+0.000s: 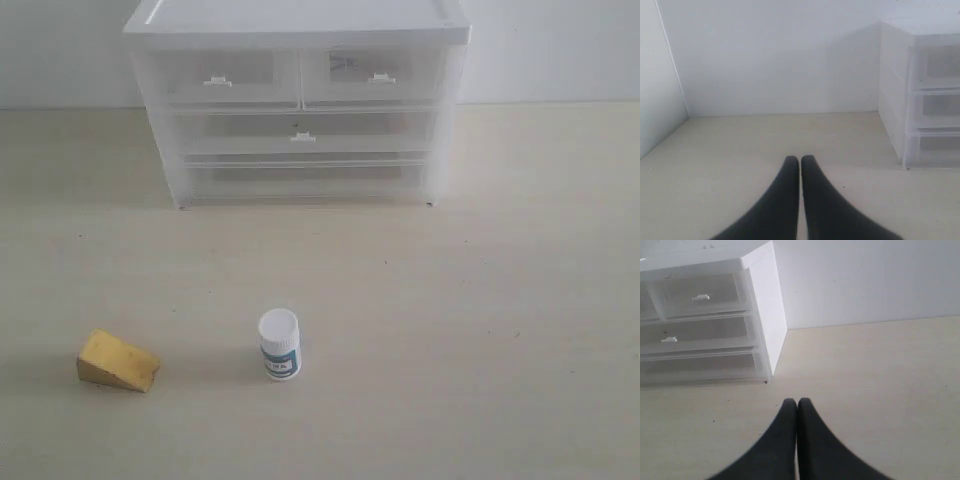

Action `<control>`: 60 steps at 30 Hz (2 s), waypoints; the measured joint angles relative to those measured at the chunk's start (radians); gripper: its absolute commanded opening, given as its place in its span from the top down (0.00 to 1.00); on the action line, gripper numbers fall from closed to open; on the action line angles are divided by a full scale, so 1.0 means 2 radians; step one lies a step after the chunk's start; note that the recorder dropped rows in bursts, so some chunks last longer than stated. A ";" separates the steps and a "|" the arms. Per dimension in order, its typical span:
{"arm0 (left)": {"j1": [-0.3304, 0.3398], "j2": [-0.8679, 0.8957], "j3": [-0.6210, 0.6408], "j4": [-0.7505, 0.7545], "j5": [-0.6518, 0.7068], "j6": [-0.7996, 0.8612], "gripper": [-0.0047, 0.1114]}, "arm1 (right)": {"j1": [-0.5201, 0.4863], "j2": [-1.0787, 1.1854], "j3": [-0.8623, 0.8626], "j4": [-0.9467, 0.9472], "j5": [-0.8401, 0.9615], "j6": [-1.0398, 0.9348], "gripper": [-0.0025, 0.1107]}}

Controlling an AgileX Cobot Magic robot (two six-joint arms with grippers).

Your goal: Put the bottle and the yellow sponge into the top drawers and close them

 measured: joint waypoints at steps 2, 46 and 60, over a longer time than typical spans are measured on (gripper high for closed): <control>0.000 0.000 0.000 0.000 0.000 0.000 0.93 | 0.000 0.000 0.000 0.000 0.000 0.000 0.98; 0.000 0.028 -0.030 0.089 -0.272 -0.297 0.93 | 0.035 0.061 -0.012 -0.007 -0.113 0.110 0.98; -0.044 0.767 -0.223 0.457 -0.611 -0.587 0.93 | 0.225 0.385 -0.019 -0.008 -0.245 0.074 0.98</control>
